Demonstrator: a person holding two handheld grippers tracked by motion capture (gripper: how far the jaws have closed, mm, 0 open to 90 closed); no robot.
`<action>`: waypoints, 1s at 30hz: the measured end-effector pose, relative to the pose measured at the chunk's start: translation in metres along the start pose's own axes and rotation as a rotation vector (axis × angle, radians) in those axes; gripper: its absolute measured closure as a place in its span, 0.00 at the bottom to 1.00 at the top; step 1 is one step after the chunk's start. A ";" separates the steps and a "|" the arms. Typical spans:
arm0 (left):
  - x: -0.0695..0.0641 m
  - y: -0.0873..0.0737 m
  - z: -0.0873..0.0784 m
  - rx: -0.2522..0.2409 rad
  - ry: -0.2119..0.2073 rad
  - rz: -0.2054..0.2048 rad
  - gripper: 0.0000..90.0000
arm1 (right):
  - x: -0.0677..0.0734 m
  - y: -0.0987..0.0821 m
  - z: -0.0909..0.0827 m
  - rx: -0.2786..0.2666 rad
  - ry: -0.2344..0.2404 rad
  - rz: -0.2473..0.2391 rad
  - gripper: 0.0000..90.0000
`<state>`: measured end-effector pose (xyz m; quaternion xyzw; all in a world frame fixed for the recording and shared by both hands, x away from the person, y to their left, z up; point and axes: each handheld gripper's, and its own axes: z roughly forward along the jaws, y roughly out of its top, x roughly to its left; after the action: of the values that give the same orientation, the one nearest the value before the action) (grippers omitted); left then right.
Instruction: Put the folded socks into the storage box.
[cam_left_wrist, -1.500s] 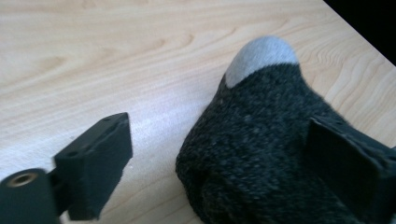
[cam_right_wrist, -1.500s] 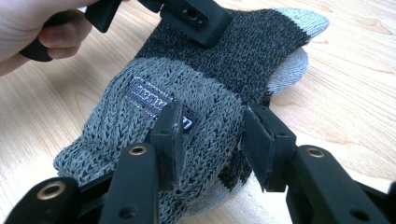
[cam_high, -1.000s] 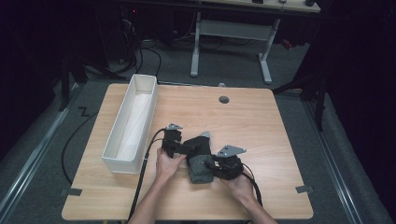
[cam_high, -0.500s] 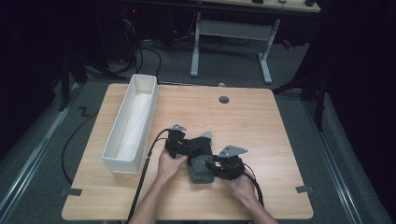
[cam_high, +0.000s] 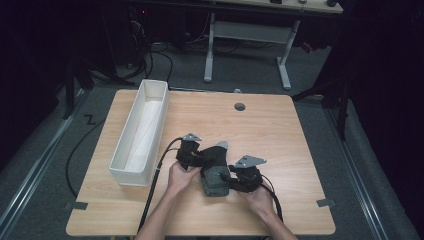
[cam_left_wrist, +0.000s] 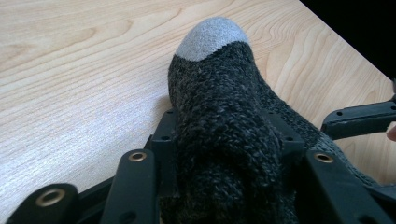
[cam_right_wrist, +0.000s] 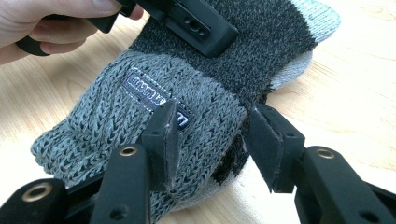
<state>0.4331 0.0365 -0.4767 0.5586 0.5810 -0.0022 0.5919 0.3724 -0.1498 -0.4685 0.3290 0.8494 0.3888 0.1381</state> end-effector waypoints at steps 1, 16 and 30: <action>-0.002 0.000 -0.002 -0.002 0.002 0.005 0.64 | 0.000 0.000 0.000 0.000 0.001 0.003 0.58; -0.034 0.001 -0.023 -0.078 -0.031 0.119 0.70 | -0.009 -0.012 -0.020 -0.109 0.024 0.051 0.47; -0.044 0.015 -0.054 -0.174 -0.028 0.159 0.71 | -0.044 -0.047 -0.023 -0.017 -0.203 0.098 0.48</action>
<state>0.3911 0.0492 -0.4203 0.5492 0.5246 0.0874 0.6447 0.3730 -0.2148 -0.4896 0.4066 0.8106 0.3670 0.2073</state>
